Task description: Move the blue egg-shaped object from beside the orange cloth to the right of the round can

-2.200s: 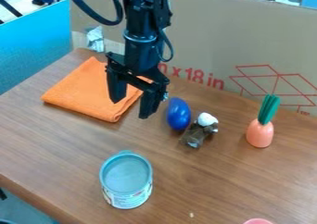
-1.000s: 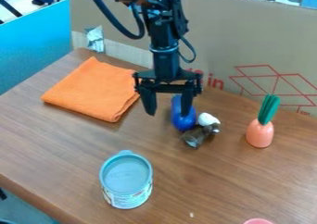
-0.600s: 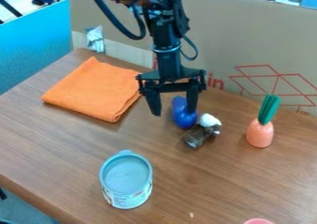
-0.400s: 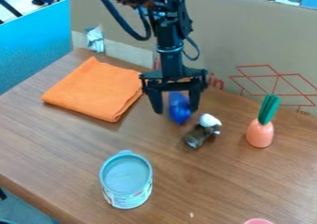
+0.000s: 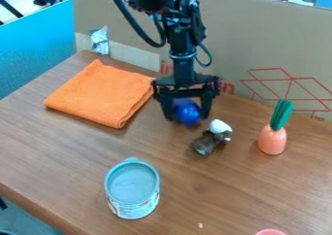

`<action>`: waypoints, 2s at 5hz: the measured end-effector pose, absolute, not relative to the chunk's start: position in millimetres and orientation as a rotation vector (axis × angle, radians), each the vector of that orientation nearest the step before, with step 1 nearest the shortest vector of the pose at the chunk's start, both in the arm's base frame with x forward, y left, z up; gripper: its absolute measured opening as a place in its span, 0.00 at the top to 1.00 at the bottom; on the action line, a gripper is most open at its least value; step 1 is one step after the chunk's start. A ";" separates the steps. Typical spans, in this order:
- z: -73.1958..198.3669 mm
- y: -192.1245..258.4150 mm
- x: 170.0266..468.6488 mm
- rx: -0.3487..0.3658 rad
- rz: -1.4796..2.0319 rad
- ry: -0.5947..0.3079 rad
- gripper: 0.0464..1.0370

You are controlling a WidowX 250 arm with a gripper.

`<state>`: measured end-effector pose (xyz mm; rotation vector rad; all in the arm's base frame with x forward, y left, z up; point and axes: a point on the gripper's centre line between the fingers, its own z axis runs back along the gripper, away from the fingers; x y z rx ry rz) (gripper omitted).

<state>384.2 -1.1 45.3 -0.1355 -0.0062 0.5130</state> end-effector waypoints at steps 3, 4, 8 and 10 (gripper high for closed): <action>44.9 -7.2 377.2 -0.067 0.306 0.009 0.21; 73.6 -15.6 361.9 0.028 0.177 -0.045 0.21; 67.3 -137.0 279.0 0.111 -0.408 -0.054 0.21; 53.7 -144.1 270.9 0.169 -0.415 -0.013 0.21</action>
